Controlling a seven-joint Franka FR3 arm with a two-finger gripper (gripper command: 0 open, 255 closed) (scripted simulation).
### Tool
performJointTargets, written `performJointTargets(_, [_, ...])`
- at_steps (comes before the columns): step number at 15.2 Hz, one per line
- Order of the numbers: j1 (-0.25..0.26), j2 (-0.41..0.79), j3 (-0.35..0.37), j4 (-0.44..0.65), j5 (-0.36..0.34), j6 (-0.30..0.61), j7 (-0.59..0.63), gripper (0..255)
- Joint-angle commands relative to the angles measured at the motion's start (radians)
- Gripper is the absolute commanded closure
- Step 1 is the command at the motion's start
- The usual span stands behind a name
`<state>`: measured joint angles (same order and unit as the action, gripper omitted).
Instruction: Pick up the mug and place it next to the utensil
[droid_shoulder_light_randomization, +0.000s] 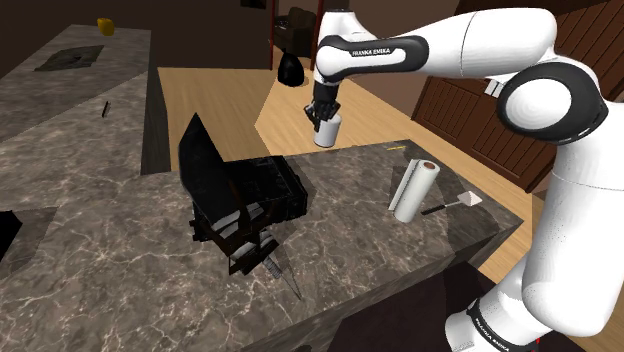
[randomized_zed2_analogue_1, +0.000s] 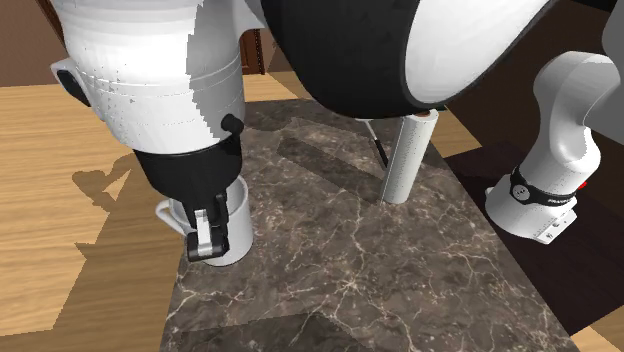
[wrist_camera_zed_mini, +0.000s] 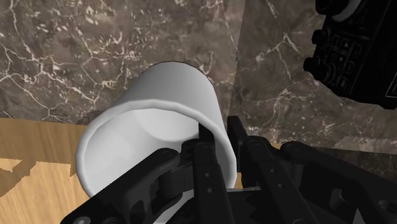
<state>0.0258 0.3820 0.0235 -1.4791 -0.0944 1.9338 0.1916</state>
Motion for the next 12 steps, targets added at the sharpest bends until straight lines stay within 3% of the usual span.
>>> performJointTargets(1, [0.000, -0.003, 0.000, 0.022, 0.001, -0.024, -0.002, 255])
performJointTargets(10, [0.002, -0.002, 0.001, 0.141, 0.004, -0.142, -0.011, 255])
performJointTargets(12, [-0.022, -0.071, -0.008, 0.039, 0.009, -0.107, -0.040, 255])
